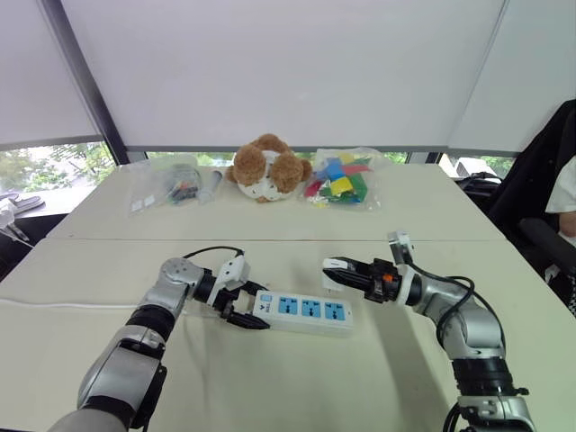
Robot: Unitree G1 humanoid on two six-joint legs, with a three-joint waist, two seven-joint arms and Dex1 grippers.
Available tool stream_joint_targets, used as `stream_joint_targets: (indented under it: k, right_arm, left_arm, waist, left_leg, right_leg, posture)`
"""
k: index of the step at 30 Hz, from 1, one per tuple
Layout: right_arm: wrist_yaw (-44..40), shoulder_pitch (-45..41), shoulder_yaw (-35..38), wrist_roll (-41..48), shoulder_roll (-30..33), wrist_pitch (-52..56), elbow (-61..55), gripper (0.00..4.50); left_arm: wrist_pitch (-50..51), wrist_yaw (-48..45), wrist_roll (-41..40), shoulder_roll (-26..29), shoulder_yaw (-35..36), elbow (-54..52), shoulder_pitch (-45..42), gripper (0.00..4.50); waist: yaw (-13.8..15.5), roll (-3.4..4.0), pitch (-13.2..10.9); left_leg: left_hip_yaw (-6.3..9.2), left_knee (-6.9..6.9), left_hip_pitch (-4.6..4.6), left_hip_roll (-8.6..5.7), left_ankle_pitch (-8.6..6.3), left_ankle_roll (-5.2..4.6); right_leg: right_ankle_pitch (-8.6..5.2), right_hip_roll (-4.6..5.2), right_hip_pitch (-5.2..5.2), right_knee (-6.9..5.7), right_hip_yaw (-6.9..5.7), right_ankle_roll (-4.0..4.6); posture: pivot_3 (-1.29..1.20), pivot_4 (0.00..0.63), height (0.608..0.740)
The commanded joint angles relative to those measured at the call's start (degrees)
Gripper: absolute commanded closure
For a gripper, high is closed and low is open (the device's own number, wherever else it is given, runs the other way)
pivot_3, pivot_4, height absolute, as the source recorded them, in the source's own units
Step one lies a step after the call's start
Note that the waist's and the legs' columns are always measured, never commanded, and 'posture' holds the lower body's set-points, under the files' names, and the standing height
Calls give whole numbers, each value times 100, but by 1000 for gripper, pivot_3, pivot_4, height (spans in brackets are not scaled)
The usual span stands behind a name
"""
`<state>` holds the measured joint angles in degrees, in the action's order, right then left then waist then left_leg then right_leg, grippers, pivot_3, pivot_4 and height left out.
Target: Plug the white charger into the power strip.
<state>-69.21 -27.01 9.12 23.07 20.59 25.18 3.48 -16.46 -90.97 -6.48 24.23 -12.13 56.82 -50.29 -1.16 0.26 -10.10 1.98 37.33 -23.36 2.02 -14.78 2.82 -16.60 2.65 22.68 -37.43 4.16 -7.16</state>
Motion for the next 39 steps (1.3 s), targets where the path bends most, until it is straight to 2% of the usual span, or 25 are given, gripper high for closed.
stream_joint_targets:
  k: [1, 7, 17, 29, 39]
  right_arm:
    - [112, 172, -119, 217, -24, -224, -259, 3712]
    - [88, 282, -328, 237, 97, -444, -96, 3712]
    - [-60, 341, -529, 106, 145, -968, 640, 3712]
    - [-274, 23, -790, -60, 82, -1752, 1756, 3712]
    - [-682, 174, -1075, -167, 247, -1993, 2153, 3712]
  left_arm:
    - [-399, 93, 342, 112, -81, 184, 79, 1466]
    - [-821, 340, 551, 125, -144, 467, 118, 1466]
    - [-848, 321, 588, 138, -151, 630, 104, 1466]
    - [-766, 121, 532, 308, -125, 429, 208, 1466]
    - [-666, 62, 499, 427, -94, 165, 381, 1466]
  waist:
    - [4, -5, -1]
    - [-6, -7, -2]
    - [-13, -10, 1]
    - [-124, -24, 9]
    - [-141, -40, 17]
  left_leg:
    - [-1, 0, 0, 0, 0, 0]
    - [-1, 0, 1, 0, 0, 0]
    - [-1, -1, 10, 0, 0, 0]
    - [-1, -9, 43, 1, 0, -1]
    - [-2, -20, 54, 3, -1, -1]
  right_leg:
    - [0, 1, 0, 1, 0, 0]
    - [0, 1, 0, 0, 1, 0]
    - [0, 0, -7, -1, 1, 1]
    - [-1, -2, -39, -1, 1, 2]
    - [-5, -3, -43, 0, 3, 7]
  posture:
    - [0, 150, 739]
    - [0, 150, 739]
    - [0, 150, 739]
    - [0, 150, 739]
    - [0, 150, 739]
